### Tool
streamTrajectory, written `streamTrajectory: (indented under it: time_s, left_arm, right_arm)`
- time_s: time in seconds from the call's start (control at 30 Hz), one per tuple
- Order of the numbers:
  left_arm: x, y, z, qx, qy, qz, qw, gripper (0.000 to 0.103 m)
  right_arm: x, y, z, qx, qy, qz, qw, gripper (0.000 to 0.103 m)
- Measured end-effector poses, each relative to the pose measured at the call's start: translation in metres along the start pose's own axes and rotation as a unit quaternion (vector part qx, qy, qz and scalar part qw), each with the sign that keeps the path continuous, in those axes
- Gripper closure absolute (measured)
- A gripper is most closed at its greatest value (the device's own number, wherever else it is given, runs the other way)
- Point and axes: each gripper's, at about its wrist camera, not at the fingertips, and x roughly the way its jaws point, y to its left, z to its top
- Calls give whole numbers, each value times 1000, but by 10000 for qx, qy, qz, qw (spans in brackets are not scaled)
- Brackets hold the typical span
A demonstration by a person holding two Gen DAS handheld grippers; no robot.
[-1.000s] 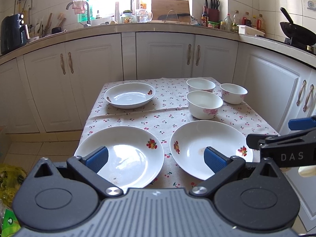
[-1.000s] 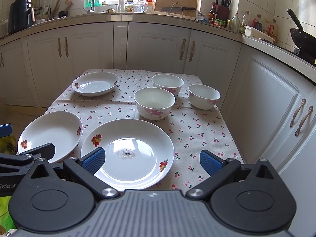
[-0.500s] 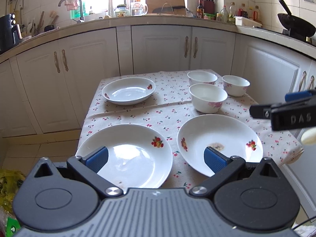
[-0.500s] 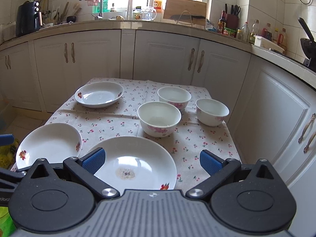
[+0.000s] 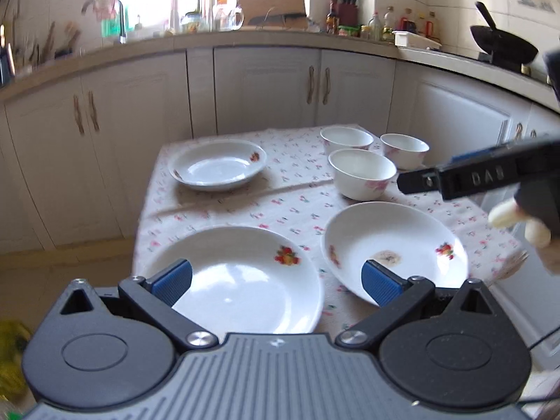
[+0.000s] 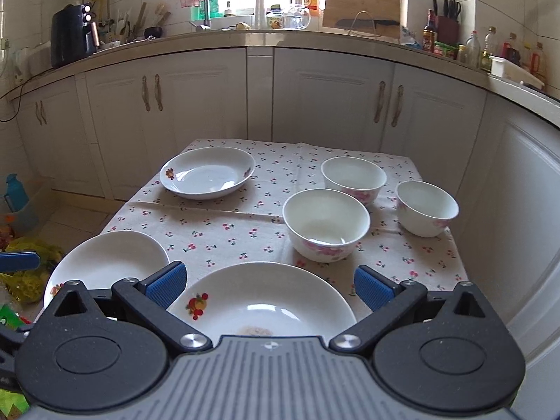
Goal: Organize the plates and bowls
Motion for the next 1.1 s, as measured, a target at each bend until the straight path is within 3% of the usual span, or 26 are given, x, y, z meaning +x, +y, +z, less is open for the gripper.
streamTrajectory:
  time_s: [0.07, 0.17, 0.27, 0.43, 0.67, 0.87, 1.1]
  left_arm:
    - [-2, 4, -3, 45, 3, 170, 9998, 1]
    - [-3, 19, -8, -263, 193, -61, 9995, 1]
    - [-7, 33, -19, -557, 61, -126, 9984, 1]
    - [-7, 47, -37, -357, 32, 57, 9993, 1]
    - [8, 66, -64, -388, 302, -218, 9986, 1]
    - [21, 73, -77, -71, 415, -480, 9980, 1]
    - [33, 75, -78, 358, 426, -637, 9964, 1]
  right_arm:
    - [4, 3, 3, -32, 0, 77, 10000, 0]
    - [7, 8, 5, -50, -54, 323, 9995, 0]
    - [11, 15, 7, -152, -78, 712, 9973, 0]
    - [22, 28, 11, -176, 115, 1077, 9940, 0]
    - [51, 51, 13, -403, 454, 1249, 9903, 0]
    - [73, 75, 13, -914, 668, 1374, 9840, 0]
    - [102, 85, 14, -964, 1048, 1627, 9763, 0]
